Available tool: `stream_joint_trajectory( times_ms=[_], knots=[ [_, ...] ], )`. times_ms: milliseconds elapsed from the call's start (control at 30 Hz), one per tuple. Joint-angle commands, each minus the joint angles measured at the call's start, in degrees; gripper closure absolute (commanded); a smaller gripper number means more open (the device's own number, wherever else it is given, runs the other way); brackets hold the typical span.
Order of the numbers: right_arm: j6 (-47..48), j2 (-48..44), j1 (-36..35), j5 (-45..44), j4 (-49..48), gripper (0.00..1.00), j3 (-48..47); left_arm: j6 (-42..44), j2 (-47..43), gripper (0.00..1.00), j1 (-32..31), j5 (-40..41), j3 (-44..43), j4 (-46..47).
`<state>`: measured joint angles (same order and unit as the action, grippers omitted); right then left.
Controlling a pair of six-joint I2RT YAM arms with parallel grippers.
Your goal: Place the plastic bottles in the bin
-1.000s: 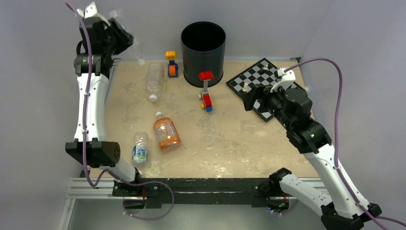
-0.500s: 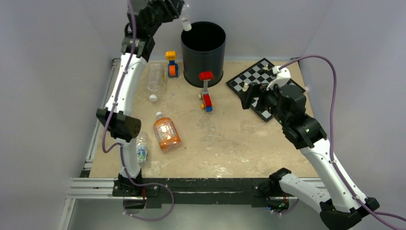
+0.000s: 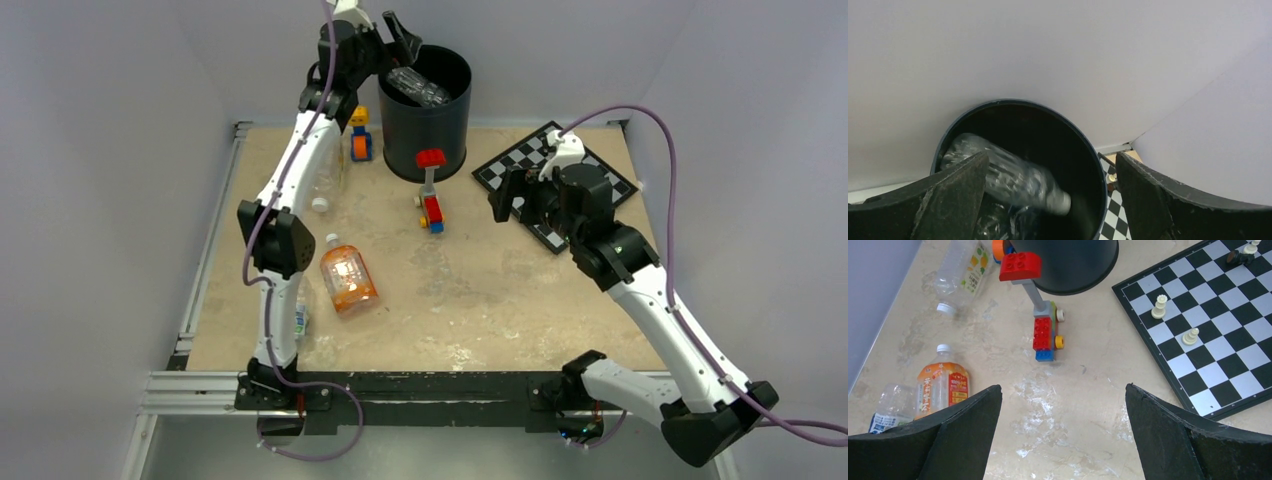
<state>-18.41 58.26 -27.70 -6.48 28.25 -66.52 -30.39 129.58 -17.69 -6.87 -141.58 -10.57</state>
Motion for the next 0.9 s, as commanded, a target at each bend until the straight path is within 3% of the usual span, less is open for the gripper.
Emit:
stream_joint_trajectory(
  times_ms=[0,100,500,700,867],
  knots=[
    [-0.05,-0.31,-0.11,-0.52,-3.62,0.02,-2.75,0.98,-11.12,0.0,0.2,0.12,5.84,2.68],
    [-0.25,-0.93,-0.15,-0.81,-4.23,0.03,-2.36,3.32,-19.56,0.0,0.22,2.16,13.92,-1.79],
    [-1.22,-4.84,-0.15,2.76,-5.53,0.03,0.87,8.92,-54.44,0.0,0.71,23.89,54.23,-40.68],
    [-1.1,-6.63,-0.11,3.5,-4.98,0.03,2.08,-0.11,-59.14,0.0,3.52,25.1,68.27,-61.3],
    [-1.36,-7.02,-0.14,5.72,-5.19,0.03,2.28,-4.03,-61.1,0.0,3.54,20.96,76.19,-62.12]
  ],
)
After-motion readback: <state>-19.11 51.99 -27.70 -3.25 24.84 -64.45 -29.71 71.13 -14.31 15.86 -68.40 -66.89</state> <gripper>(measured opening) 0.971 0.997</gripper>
